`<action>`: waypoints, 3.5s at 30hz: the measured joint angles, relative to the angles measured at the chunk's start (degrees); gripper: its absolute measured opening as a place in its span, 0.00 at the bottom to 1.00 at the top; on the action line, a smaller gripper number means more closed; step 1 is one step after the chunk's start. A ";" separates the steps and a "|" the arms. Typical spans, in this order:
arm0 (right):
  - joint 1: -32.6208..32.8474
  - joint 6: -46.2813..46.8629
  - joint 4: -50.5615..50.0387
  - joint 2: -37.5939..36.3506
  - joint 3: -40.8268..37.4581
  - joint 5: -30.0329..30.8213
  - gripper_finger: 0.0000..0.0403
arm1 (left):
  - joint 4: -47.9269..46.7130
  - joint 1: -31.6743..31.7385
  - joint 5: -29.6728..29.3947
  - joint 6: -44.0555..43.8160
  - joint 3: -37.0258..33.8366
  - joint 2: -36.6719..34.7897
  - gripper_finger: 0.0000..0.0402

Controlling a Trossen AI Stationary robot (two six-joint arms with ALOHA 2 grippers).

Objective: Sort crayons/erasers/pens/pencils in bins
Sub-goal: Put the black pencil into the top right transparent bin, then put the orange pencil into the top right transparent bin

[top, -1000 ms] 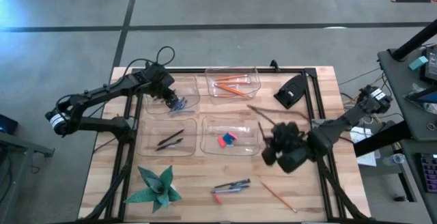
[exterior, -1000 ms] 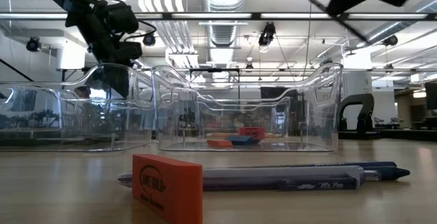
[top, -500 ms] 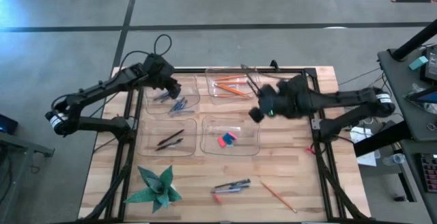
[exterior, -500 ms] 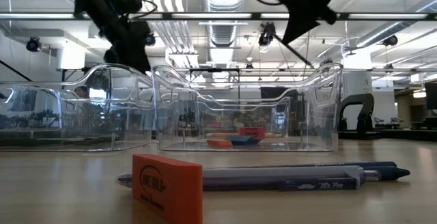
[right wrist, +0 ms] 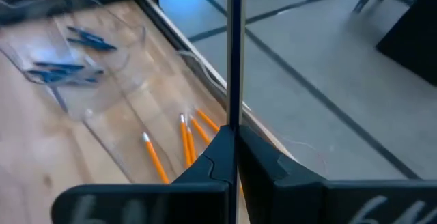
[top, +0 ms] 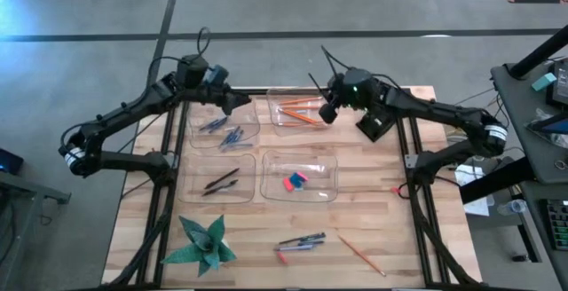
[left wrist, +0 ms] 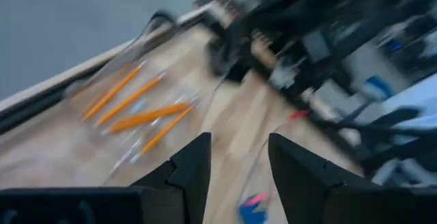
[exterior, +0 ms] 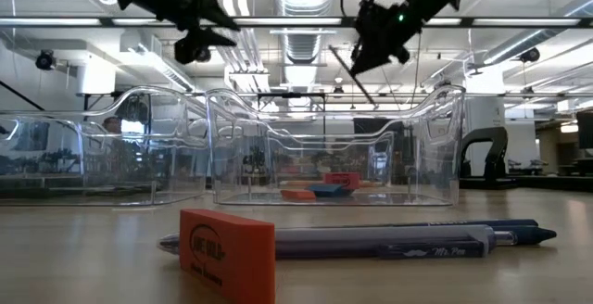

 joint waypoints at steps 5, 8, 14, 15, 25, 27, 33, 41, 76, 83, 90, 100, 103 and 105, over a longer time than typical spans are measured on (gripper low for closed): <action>-3.51 -2.84 2.45 6.85 0.13 -3.63 0.02 | 10.59 -0.25 3.14 -3.97 -0.02 -0.73 0.33; -4.30 -5.83 5.45 10.72 0.37 -4.65 0.02 | 13.42 -0.30 3.34 -5.75 0.24 -1.49 0.33; -6.17 -8.71 6.25 17.25 3.07 -11.34 0.02 | 14.86 -0.30 3.34 -5.73 0.21 -4.57 0.33; -6.41 -9.52 6.11 18.22 3.72 -12.14 0.02 | 14.82 -0.30 3.33 -5.72 0.14 -4.89 0.33; -6.94 -16.21 -4.08 27.75 13.92 -16.38 0.02 | 14.81 -0.23 3.23 -5.25 0.04 -6.34 0.33; -6.98 -17.05 -8.06 29.95 16.82 -16.37 0.02 | 14.82 -0.23 3.21 -5.24 0.02 -6.26 0.33; -7.56 -20.30 -17.42 35.25 24.43 -16.41 0.02 | 14.41 -0.25 3.14 -5.22 -0.15 -5.97 0.33; -7.83 -21.84 -19.36 37.67 25.98 -16.99 0.02 | 14.40 -0.25 3.14 -5.20 -0.15 -5.99 0.33; -7.79 -19.44 -19.93 40.09 25.81 -16.93 0.14 | 13.83 -0.28 3.15 -5.20 -0.17 -5.86 0.33; -7.79 -14.44 -20.05 39.59 25.75 -12.71 0.28 | 13.76 -0.25 3.16 -5.20 -0.17 -5.86 0.33; -7.46 -11.02 -21.08 33.69 25.72 -8.80 0.32 | 13.61 -0.25 3.16 -4.97 -0.20 -5.86 0.33; -4.26 0.74 -29.69 20.00 25.66 -8.65 0.28 | 12.56 -0.25 3.16 -2.06 -0.22 -5.86 0.33; -2.25 6.19 -35.10 16.02 24.61 -8.84 0.27 | 12.60 -0.25 3.16 -0.57 -0.24 -5.86 0.33; -0.56 11.23 -38.66 13.54 23.27 -8.78 0.27 | 12.65 -0.25 3.18 0.65 -0.24 -5.86 0.33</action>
